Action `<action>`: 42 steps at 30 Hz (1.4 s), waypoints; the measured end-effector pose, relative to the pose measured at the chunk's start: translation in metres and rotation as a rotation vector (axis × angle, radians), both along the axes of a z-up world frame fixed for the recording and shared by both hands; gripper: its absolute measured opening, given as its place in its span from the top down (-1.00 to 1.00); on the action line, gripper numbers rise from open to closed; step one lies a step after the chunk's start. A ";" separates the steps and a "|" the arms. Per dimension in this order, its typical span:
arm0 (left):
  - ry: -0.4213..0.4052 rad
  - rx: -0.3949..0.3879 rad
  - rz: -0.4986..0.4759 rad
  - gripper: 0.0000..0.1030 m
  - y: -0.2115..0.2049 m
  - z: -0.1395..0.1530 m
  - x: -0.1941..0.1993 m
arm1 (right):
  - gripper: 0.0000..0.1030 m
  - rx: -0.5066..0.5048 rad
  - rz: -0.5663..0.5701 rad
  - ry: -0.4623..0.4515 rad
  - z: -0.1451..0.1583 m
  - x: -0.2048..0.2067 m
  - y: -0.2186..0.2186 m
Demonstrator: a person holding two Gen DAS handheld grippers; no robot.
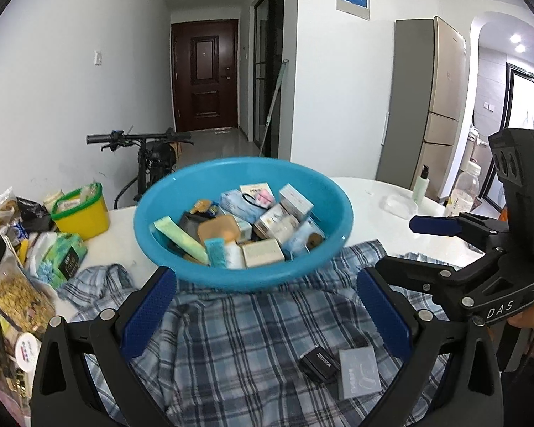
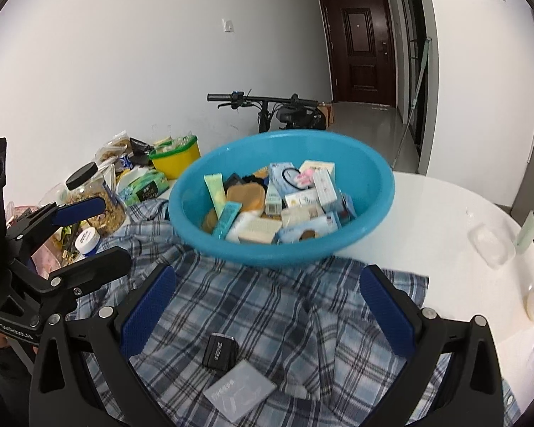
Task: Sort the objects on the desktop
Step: 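Move both tools back from the basin toward the black and grey boxes on the shirt, then grasp the black ZEESEA box with the left tool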
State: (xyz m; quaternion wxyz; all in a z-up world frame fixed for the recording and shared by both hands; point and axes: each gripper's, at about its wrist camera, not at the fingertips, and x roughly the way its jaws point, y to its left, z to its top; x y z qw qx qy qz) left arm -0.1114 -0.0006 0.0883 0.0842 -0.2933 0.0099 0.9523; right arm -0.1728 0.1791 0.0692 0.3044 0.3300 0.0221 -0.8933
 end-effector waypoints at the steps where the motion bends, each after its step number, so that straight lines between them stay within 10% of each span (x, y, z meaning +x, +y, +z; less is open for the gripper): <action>1: -0.005 0.000 -0.001 -1.00 0.001 -0.003 0.000 | -1.00 0.000 -0.002 -0.004 -0.003 0.000 0.001; 42: -0.129 0.041 -0.032 -1.00 -0.003 -0.086 -0.018 | -1.00 -0.072 0.011 -0.122 -0.084 -0.024 0.010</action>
